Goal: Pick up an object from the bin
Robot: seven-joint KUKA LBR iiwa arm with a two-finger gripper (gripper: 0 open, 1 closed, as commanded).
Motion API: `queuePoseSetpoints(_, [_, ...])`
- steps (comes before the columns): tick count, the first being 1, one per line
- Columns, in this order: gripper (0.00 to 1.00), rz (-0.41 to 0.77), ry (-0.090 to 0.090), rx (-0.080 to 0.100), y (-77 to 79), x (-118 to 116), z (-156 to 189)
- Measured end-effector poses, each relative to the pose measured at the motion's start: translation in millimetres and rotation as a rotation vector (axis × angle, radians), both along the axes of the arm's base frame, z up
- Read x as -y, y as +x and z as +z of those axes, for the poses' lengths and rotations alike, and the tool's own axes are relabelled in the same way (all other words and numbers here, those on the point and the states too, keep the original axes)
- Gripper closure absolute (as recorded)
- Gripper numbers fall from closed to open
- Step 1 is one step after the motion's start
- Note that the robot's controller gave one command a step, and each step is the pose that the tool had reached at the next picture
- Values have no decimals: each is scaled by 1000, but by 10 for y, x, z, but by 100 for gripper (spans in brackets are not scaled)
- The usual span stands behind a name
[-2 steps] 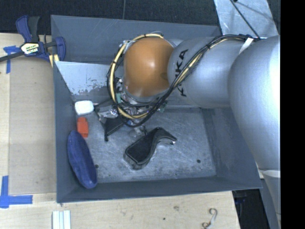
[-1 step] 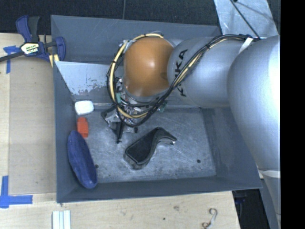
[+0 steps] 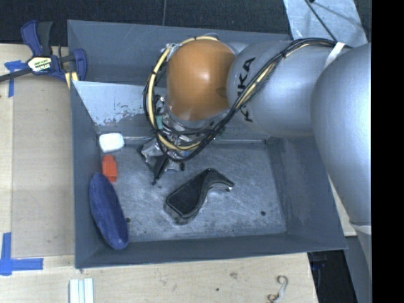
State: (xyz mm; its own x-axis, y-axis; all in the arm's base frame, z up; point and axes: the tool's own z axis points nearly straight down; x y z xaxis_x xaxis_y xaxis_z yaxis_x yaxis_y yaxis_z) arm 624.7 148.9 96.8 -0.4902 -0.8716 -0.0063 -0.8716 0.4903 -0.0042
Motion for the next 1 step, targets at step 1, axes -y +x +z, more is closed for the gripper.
queuePoseSetpoints(1, [100, -5, 0, 4, 26, -4, 653])
